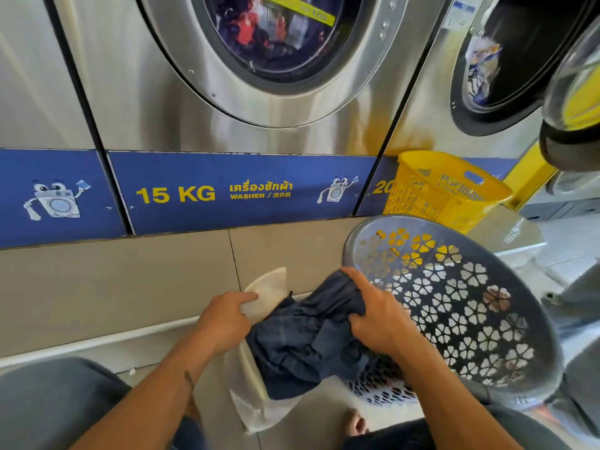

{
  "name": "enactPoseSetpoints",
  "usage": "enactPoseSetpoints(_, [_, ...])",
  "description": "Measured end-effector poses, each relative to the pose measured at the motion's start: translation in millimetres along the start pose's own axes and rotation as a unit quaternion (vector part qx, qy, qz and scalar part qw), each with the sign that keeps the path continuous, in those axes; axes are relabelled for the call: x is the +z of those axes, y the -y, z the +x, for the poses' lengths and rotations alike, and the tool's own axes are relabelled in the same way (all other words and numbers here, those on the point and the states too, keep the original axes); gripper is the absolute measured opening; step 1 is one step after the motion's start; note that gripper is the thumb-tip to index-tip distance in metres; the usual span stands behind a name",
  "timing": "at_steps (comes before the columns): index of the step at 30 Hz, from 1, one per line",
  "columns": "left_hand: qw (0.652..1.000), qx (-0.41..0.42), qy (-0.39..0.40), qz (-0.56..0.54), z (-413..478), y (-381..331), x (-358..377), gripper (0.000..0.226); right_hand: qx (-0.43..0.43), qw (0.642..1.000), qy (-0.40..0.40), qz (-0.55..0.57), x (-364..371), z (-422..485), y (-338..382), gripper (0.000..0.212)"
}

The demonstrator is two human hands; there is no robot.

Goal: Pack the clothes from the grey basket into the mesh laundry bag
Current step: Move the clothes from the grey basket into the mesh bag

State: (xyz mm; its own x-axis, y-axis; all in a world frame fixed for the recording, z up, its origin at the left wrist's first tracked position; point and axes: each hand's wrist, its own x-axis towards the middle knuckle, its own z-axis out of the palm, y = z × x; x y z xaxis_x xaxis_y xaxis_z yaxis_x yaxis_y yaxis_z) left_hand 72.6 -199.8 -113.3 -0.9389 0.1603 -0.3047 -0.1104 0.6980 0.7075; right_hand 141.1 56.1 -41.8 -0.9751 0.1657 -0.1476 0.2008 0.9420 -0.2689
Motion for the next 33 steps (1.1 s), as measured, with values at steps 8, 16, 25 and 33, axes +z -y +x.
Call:
enactPoseSetpoints(8, [1.000,-0.013,0.009,0.001,-7.1,0.7,-5.3,0.056,-0.018,0.994,-0.104,0.021,4.0,0.9,3.8,0.035])
enactPoseSetpoints(16, [1.000,-0.021,0.015,-0.001,-10.1,-2.7,-8.1,0.052,-0.175,0.942,-0.285,0.014,-9.8,-22.2,54.6,0.037])
enactPoseSetpoints(25, [0.999,-0.030,0.000,0.028,-11.2,5.2,-13.6,0.061,-0.132,0.972,0.136,0.135,97.9,-15.7,79.0,0.051])
enactPoseSetpoints(33, [0.997,-0.042,0.002,0.063,-4.5,11.8,-16.9,0.061,-0.146,0.978,-0.014,0.146,105.2,-3.1,77.1,0.051])
